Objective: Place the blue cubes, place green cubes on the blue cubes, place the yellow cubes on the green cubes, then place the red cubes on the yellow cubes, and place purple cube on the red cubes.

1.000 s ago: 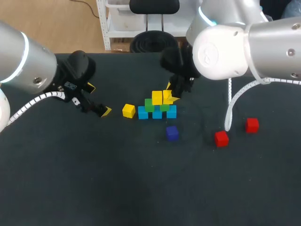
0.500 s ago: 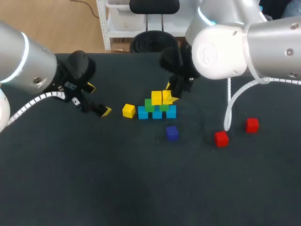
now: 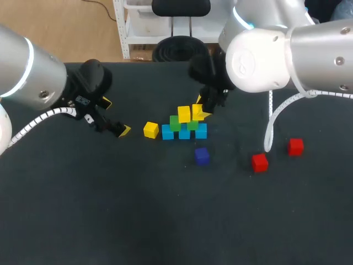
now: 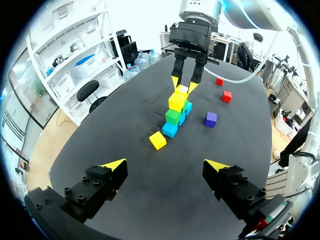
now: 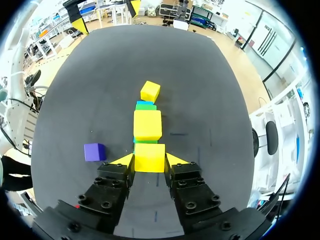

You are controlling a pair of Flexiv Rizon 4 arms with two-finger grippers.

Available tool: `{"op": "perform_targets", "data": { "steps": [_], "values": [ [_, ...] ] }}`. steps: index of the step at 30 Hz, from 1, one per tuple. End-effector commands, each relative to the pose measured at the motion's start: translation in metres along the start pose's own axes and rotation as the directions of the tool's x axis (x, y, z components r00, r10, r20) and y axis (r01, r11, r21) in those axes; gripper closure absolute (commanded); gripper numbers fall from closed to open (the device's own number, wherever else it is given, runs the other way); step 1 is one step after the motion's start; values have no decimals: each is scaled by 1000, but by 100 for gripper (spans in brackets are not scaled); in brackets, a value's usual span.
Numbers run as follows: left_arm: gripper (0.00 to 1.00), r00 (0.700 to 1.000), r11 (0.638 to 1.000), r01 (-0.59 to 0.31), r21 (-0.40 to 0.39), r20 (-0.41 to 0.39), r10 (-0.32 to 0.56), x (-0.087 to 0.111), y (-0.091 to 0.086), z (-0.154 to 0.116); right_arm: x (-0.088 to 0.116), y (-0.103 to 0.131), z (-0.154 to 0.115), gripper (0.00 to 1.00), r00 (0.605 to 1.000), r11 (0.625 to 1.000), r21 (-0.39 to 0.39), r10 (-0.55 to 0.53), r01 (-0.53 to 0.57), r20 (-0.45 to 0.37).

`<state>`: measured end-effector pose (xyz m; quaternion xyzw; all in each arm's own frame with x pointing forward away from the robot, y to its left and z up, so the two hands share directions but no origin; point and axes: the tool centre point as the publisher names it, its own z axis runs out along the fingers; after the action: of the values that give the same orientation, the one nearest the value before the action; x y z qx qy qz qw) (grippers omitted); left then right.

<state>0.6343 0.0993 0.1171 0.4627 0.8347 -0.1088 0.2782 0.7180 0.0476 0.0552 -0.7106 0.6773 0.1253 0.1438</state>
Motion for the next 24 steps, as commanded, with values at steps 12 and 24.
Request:
{"op": "perform_targets", "data": {
  "steps": [12, 24],
  "values": [
    [0, 1000, 1000, -2, 3, 5, 2, 1, 1, 0, -1, 1, -3, 81, 1000, 1000, -5, -14, 14, 4],
    [0, 1000, 1000, -2, 3, 5, 2, 1, 1, 0, -3, 3, -2, 80, 1000, 1000, -10, -16, 16, 1]
  ]
}}
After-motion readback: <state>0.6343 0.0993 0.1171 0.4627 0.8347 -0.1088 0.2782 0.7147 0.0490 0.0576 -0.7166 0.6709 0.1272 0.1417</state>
